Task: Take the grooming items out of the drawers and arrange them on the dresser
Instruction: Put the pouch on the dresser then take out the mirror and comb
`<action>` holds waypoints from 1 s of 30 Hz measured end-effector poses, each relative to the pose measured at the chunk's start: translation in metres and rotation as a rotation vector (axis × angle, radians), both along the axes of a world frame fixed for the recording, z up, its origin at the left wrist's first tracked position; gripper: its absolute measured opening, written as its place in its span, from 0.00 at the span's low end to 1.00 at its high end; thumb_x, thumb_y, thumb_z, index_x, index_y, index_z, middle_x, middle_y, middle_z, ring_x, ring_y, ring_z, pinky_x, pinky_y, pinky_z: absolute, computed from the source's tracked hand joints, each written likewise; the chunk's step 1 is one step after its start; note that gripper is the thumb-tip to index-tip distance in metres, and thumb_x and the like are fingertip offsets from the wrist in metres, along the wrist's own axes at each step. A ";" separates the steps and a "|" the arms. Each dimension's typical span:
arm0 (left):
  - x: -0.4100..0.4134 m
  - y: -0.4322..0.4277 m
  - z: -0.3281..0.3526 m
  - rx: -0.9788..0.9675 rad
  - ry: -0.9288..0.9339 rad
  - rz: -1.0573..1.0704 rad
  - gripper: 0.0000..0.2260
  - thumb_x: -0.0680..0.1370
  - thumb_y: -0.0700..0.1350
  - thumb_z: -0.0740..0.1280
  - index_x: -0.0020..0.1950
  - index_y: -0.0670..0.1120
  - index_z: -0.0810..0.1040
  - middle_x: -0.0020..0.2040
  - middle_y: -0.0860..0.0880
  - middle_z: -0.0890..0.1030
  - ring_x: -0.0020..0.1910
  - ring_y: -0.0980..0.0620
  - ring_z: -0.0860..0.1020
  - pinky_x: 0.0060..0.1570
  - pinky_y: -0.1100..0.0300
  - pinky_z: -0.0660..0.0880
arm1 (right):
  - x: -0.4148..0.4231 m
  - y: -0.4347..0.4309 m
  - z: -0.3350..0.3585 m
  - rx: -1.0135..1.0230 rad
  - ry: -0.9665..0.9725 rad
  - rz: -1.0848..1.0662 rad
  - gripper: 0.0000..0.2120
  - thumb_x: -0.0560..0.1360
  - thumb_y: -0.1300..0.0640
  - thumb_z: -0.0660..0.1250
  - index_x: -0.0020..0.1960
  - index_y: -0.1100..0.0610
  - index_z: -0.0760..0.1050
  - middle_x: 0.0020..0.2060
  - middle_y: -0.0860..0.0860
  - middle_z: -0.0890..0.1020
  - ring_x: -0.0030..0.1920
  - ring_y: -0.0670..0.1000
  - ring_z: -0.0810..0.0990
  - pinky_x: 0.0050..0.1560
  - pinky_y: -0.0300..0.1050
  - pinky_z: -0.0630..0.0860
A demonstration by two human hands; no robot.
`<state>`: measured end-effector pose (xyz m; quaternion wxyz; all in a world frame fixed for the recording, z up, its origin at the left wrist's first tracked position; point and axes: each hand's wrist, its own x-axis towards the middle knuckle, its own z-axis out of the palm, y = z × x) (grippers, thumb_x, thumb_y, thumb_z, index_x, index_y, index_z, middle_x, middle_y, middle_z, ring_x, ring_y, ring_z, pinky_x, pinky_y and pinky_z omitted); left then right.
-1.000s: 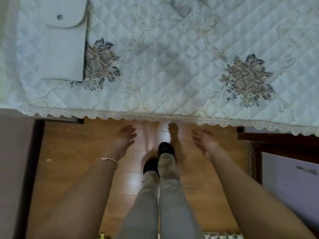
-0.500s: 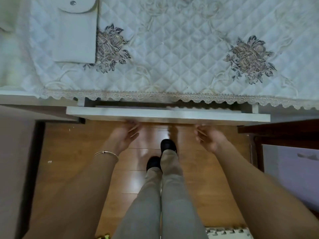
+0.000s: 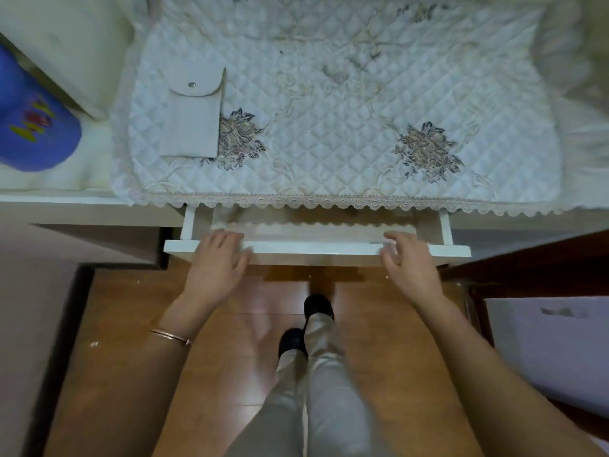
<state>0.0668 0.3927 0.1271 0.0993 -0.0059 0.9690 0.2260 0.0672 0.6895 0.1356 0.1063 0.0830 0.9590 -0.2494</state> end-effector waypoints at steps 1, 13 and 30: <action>-0.002 -0.002 -0.003 -0.015 -0.045 -0.004 0.16 0.79 0.47 0.60 0.64 0.40 0.71 0.62 0.41 0.75 0.63 0.43 0.70 0.65 0.51 0.65 | -0.003 0.001 -0.003 0.069 -0.035 0.031 0.16 0.77 0.55 0.60 0.62 0.60 0.73 0.60 0.58 0.78 0.62 0.58 0.72 0.62 0.50 0.68; 0.044 0.001 -0.010 0.076 -0.076 0.101 0.10 0.77 0.46 0.62 0.41 0.40 0.73 0.42 0.43 0.76 0.49 0.42 0.72 0.46 0.51 0.69 | 0.047 0.000 0.006 0.099 -0.151 0.007 0.13 0.74 0.54 0.62 0.51 0.60 0.79 0.50 0.58 0.82 0.51 0.58 0.77 0.51 0.51 0.75; 0.125 0.002 -0.021 -0.051 -0.377 0.048 0.21 0.79 0.48 0.57 0.26 0.47 0.59 0.26 0.50 0.64 0.27 0.53 0.64 0.28 0.57 0.57 | 0.133 0.003 -0.011 0.143 -0.356 -0.027 0.22 0.76 0.51 0.59 0.25 0.53 0.60 0.24 0.48 0.67 0.27 0.46 0.65 0.27 0.41 0.60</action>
